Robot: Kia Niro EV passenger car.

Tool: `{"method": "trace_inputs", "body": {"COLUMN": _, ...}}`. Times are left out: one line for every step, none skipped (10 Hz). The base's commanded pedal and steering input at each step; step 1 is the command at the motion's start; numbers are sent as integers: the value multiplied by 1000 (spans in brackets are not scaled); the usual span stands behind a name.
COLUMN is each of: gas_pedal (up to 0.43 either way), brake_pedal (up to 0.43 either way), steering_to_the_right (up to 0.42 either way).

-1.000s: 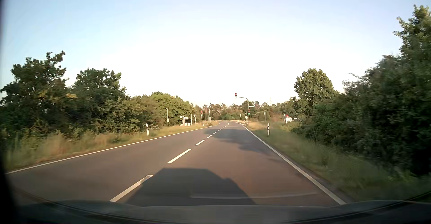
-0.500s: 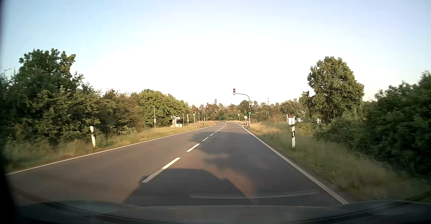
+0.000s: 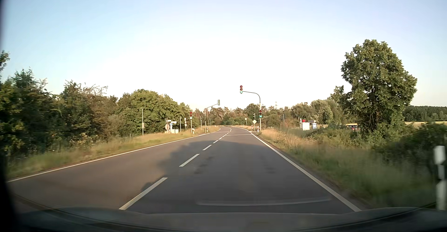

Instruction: Follow the waypoints while adhering to traffic rules and regulations

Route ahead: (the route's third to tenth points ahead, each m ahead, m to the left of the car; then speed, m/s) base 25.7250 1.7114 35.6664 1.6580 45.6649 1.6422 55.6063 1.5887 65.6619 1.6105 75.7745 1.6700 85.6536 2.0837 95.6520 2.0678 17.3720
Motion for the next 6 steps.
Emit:
{"method": "trace_inputs", "body": {"gas_pedal": 79, "brake_pedal": 12, "steering_to_the_right": 5}}
{"method": "trace_inputs", "body": {"gas_pedal": 79, "brake_pedal": 12, "steering_to_the_right": 4}}
{"method": "trace_inputs", "body": {"gas_pedal": 79, "brake_pedal": 12, "steering_to_the_right": 3}}
{"method": "trace_inputs", "body": {"gas_pedal": 79, "brake_pedal": 12, "steering_to_the_right": 2}}
{"method": "trace_inputs", "body": {"gas_pedal": 79, "brake_pedal": 12, "steering_to_the_right": 1}}
{"method": "trace_inputs", "body": {"gas_pedal": 79, "brake_pedal": 12, "steering_to_the_right": 0}}
